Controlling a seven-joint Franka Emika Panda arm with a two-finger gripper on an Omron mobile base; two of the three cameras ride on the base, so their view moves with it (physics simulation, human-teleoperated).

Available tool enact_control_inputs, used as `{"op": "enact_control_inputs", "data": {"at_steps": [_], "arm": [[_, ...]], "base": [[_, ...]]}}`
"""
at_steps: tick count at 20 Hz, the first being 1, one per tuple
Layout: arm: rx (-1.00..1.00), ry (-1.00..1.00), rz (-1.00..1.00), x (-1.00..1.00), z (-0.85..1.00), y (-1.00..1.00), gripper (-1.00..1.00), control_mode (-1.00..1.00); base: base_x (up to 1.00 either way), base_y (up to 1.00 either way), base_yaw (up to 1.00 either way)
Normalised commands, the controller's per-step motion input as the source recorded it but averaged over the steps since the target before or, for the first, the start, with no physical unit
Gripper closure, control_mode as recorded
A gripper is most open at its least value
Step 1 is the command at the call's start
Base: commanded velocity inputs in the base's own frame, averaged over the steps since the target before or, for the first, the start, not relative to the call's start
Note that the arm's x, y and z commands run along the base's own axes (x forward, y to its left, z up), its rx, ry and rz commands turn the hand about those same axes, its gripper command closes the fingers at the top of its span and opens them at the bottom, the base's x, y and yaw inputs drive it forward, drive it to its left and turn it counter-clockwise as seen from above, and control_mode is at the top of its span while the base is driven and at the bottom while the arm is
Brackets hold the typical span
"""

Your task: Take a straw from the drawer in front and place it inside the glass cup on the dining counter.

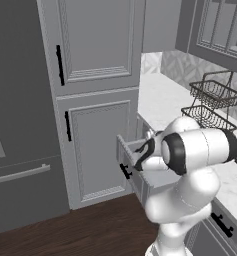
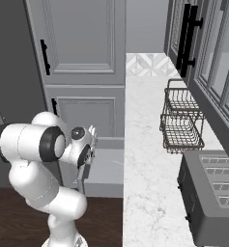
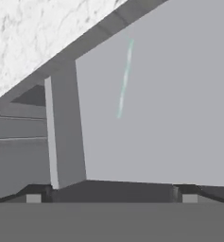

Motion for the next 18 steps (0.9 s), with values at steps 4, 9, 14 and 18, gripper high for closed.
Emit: {"op": "enact_control_inputs", "data": {"at_steps": [4,9,14,18], "arm": [[0.14,-0.03,0.15,0.06,-0.08,-0.05,-1.00,-1.00],[0.16,-0.01,0.19,0.03,0.00,-0.14,-1.00,-1.00],[0.07,0.00,0.17,0.01,-0.10,-0.09,-1.00,-1.00],[-0.10,0.00,0.18,0.00,-0.07,-0.07,-1.00,-1.00]], "base": [[0.00,0.00,0.00],[0.00,0.00,0.00],[0.00,0.00,0.00],[0.00,0.00,0.00]]}}
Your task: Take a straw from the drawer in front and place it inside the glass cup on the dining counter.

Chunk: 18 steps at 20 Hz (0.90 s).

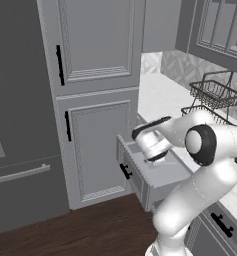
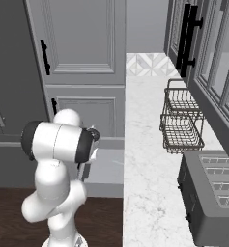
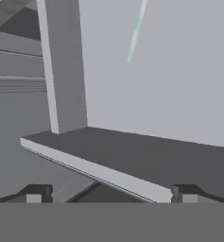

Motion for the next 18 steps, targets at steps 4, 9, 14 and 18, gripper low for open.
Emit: {"op": "enact_control_inputs", "data": {"at_steps": [4,9,14,18], "arm": [[-0.19,0.00,0.09,0.00,-0.01,0.00,-1.00,-1.00],[-0.08,0.03,0.01,0.00,-0.12,0.08,-1.00,-1.00],[0.03,0.06,0.03,0.00,-0.01,0.31,-1.00,-1.00],[0.08,0.06,0.09,0.00,0.00,0.51,-1.00,-1.00]], "base": [[0.00,0.00,0.00],[0.00,0.00,0.00],[0.00,0.00,0.00],[0.00,0.00,0.00]]}}
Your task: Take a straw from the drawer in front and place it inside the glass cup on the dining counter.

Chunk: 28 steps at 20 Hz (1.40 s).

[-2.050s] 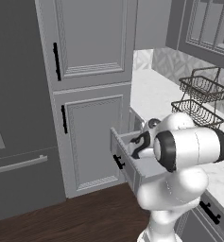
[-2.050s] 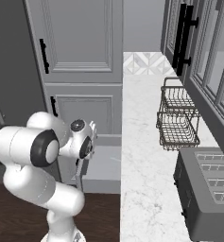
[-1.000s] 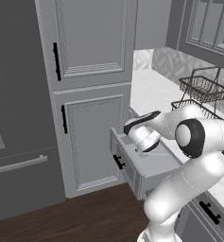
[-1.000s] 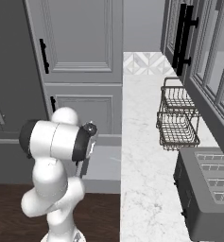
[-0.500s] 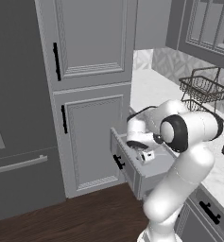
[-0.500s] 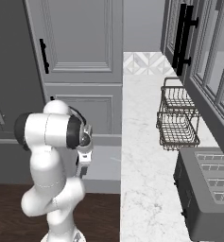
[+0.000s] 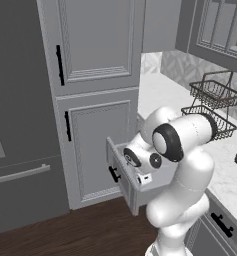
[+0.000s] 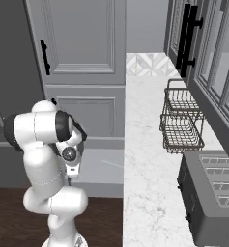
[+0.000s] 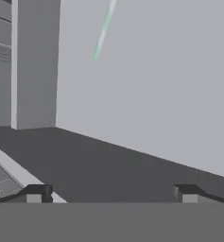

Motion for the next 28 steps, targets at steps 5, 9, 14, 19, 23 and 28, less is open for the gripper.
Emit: {"op": "enact_control_inputs", "data": {"at_steps": [5,9,14,19,23,28], "arm": [[0.05,0.02,0.10,0.00,0.00,0.64,-1.00,-1.00],[0.01,0.00,0.08,0.03,0.20,0.76,-1.00,-1.00],[0.02,0.00,0.06,0.11,0.25,0.73,-1.00,-1.00],[0.03,0.07,0.06,0.10,0.05,0.76,-1.00,-1.00],[0.03,0.10,0.07,0.03,0.00,0.81,-1.00,-1.00],[0.04,0.10,0.06,0.02,0.02,0.83,-1.00,-1.00]], "base": [[0.00,0.00,0.00],[0.00,0.00,0.00],[0.00,0.00,0.00],[0.00,0.00,0.00],[0.00,0.00,0.00],[0.00,0.00,0.00]]}}
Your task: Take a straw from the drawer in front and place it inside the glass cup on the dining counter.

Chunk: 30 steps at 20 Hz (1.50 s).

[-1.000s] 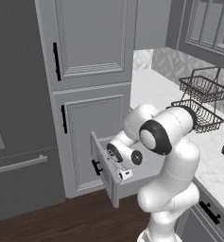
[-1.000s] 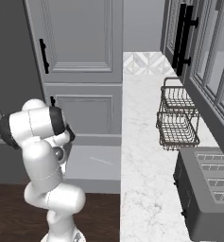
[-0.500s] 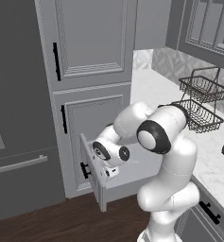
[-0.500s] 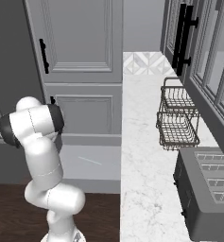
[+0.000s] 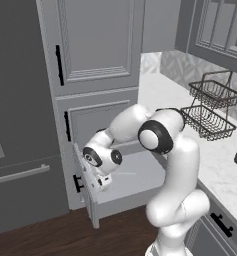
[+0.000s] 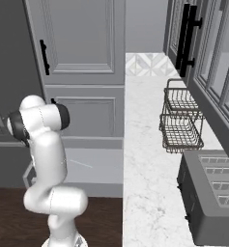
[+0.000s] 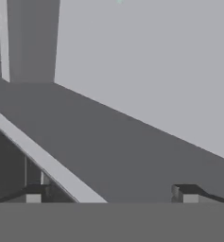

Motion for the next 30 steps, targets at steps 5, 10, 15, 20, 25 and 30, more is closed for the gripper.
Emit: {"op": "enact_control_inputs", "data": {"at_steps": [5,10,15,20,25,30], "arm": [[0.04,0.05,0.03,0.00,0.11,0.69,-1.00,-1.00],[0.00,-0.05,0.00,0.00,0.42,0.03,-1.00,-1.00],[0.07,-0.05,0.00,0.00,0.78,-0.37,-1.00,-1.00],[0.19,-0.01,0.00,0.00,0.96,-0.44,-1.00,-1.00],[0.26,0.00,0.00,0.06,1.00,-0.33,-1.00,-1.00],[0.25,0.00,0.00,0.16,1.00,-0.31,-1.00,-1.00]], "base": [[0.00,0.00,0.00],[0.00,0.00,0.00],[0.00,0.00,0.00],[0.00,0.00,0.00],[0.00,0.00,0.00],[0.00,0.00,0.00]]}}
